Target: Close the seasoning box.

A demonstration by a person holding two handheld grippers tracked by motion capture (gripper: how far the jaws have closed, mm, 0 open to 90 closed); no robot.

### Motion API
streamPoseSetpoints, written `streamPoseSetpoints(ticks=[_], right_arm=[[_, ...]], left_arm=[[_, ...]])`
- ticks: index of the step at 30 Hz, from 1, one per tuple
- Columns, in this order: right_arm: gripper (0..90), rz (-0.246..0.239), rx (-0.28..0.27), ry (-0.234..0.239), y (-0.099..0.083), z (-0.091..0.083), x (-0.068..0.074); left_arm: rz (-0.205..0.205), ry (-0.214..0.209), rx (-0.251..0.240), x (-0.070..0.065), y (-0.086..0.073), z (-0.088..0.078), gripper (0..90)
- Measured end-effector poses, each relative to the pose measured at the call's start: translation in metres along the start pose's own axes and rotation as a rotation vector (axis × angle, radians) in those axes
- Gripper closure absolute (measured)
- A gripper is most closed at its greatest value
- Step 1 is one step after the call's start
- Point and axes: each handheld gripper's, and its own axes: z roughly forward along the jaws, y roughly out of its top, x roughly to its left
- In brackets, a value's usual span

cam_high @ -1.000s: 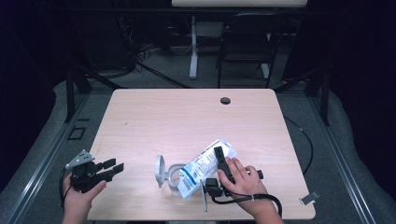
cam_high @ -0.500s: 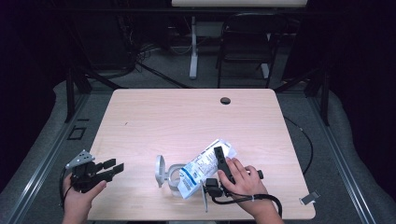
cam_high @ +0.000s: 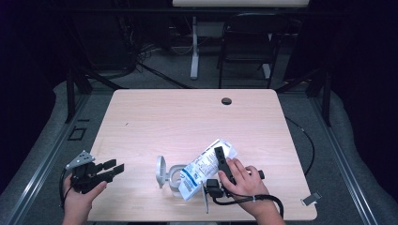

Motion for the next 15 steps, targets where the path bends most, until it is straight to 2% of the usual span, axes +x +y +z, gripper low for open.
streamPoseSetpoints(ticks=[15], right_arm=[[54.7,0.008,-0.002,0.011,0.0001,0.0002,-0.0019]], left_arm=[[-0.002,-0.001,-0.002,0.0003,-0.0002,0.0002,53.6]])
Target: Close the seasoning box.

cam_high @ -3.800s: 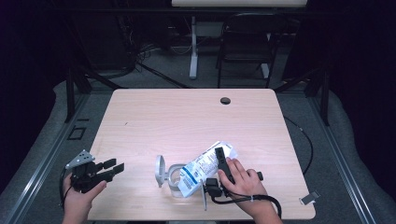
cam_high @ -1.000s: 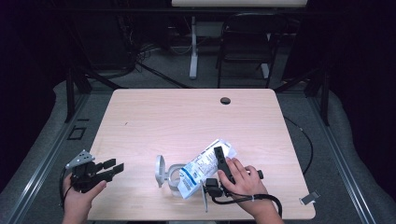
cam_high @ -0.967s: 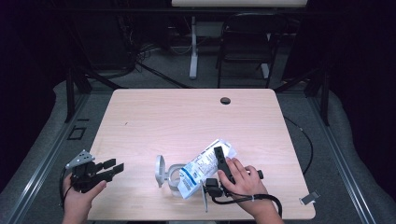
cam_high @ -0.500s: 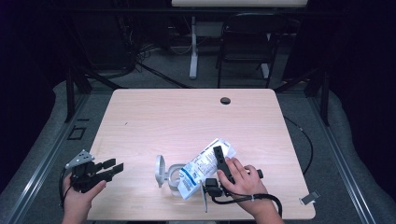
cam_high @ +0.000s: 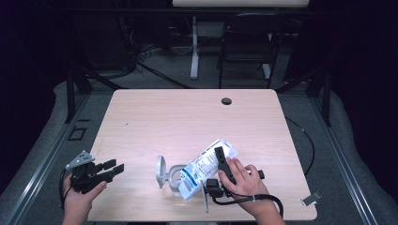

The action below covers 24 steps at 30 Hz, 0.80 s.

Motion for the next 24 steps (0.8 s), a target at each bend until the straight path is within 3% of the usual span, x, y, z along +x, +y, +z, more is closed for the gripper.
streamPoseSetpoints(ticks=[24], right_arm=[[57.6,-0.010,-0.006,-0.018,0.0011,-0.0013,-0.0019]], left_arm=[[-0.004,0.004,0.001,0.0009,-0.0006,0.0004,53.6]])
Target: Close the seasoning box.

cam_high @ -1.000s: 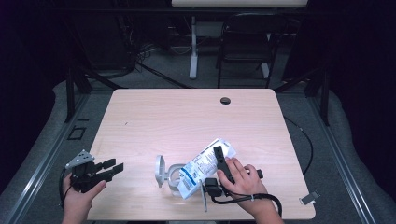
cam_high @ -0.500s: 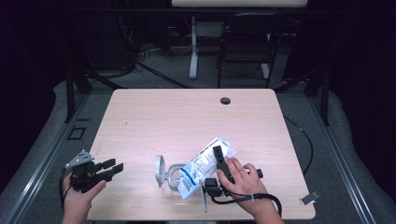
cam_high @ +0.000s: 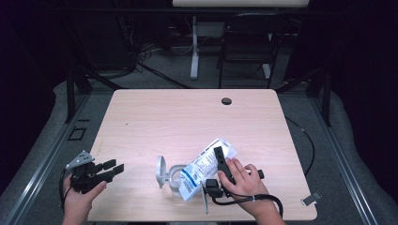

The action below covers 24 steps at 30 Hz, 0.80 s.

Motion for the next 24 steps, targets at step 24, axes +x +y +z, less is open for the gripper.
streamPoseSetpoints(ticks=[24], right_arm=[[58.7,0.015,0.007,0.010,-0.0004,0.0005,-0.0014]], left_arm=[[-0.001,0.000,0.000,0.0003,-0.0003,0.0003,53.6]])
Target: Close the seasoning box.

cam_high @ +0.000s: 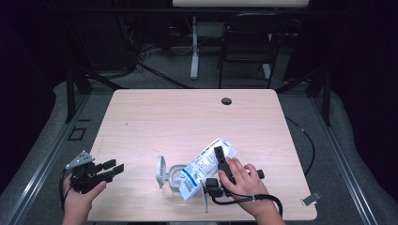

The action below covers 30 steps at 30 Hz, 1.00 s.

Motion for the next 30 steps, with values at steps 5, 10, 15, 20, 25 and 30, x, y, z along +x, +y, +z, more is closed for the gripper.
streamPoseSetpoints(ticks=[5,10,15,20,25,30], right_arm=[[58.6,-0.018,-0.004,-0.004,-0.0002,-0.0001,-0.0003],[59.1,-0.035,-0.006,-0.016,0.0004,-0.0008,-0.0012],[59.6,-0.027,-0.009,-0.010,0.0004,-0.0004,-0.0012],[60.2,-0.010,-0.029,-0.007,-0.0003,0.0009,-0.0008],[60.6,-0.018,-0.014,-0.007,0.0004,-0.0001,-0.0017],[60.9,-0.024,-0.009,-0.010,0.0010,-0.0005,-0.0026]], left_arm=[[0.002,0.000,0.009,0.0012,-0.0002,-0.0001,53.6],[0.001,-0.002,0.002,0.0009,-0.0002,0.0002,53.6],[0.001,-0.002,0.005,0.0011,-0.0002,-0.0001,53.6],[0.001,-0.001,0.002,0.0009,-0.0002,0.0000,53.6],[0.000,-0.002,0.004,0.0011,-0.0001,-0.0005,53.6],[0.000,-0.001,0.007,0.0012,0.0000,-0.0006,53.6]])
